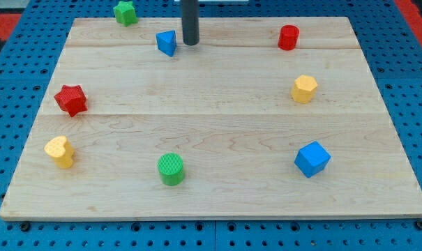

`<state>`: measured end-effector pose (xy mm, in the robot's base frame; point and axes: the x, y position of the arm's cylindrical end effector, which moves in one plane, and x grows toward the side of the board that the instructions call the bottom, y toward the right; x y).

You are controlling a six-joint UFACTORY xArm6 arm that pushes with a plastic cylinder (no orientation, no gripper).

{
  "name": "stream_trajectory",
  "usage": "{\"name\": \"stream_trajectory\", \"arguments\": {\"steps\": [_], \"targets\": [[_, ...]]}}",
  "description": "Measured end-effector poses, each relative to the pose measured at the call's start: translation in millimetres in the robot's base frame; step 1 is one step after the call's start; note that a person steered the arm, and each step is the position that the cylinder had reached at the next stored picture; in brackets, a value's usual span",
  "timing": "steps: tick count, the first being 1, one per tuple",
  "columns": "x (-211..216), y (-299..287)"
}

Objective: Push the blue triangle parallel to the top of the red star

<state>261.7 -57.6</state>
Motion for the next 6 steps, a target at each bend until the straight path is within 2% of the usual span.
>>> {"name": "stream_trajectory", "arguments": {"steps": [2, 3, 4, 6], "targets": [[15, -122], [-4, -120], [-11, -152], [-3, -155]]}}
